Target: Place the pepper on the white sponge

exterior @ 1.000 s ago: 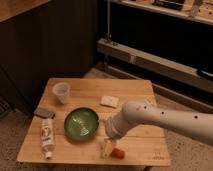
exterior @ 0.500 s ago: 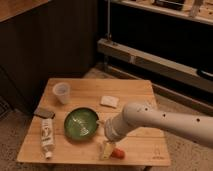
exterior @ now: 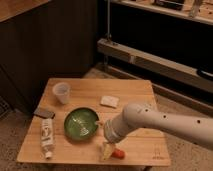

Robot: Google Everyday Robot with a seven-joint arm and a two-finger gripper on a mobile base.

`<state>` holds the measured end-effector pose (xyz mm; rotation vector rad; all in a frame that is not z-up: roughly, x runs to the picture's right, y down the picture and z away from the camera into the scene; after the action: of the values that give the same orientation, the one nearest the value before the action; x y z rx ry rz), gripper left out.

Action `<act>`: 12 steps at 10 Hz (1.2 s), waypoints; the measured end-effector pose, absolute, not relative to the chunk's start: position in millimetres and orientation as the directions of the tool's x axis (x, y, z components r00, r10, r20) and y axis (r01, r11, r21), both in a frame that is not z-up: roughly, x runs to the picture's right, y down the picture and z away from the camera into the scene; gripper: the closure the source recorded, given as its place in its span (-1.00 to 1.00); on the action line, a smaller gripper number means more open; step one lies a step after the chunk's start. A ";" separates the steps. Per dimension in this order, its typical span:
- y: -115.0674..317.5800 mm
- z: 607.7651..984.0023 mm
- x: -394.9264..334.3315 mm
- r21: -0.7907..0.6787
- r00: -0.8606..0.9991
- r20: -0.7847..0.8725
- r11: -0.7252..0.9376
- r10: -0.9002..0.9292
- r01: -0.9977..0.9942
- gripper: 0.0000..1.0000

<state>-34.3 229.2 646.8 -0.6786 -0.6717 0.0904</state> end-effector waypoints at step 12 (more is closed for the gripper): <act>233.8 644.0 -35.7 -0.567 0.750 0.613 0.800 0.249 0.198 -0.80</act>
<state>-35.7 233.8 644.0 -0.6588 -0.7359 0.0304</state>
